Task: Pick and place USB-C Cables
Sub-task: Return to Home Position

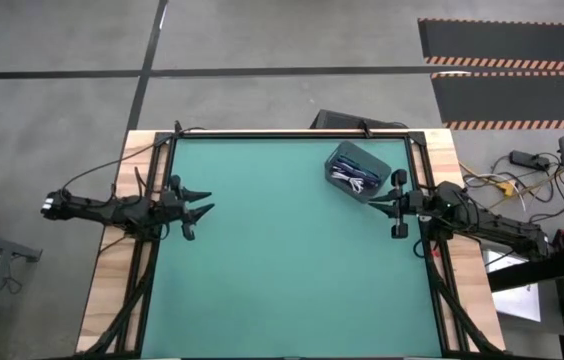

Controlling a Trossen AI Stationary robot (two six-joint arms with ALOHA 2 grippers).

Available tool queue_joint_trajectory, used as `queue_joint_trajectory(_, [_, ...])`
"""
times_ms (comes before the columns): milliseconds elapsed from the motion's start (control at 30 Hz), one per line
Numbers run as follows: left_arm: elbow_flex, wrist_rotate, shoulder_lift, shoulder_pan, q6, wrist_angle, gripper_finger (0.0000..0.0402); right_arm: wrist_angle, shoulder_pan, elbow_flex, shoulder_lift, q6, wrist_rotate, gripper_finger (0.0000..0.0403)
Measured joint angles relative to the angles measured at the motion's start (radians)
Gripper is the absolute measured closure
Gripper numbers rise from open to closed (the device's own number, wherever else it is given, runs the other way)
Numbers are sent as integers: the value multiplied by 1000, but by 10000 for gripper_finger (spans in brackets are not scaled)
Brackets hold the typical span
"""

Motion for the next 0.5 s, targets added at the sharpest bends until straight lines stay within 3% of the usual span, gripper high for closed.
queue_joint_trajectory(500, [0, 0, 18, 0, 0, 0, 256, -1, 0, -1, 0, 0, 0, 376])
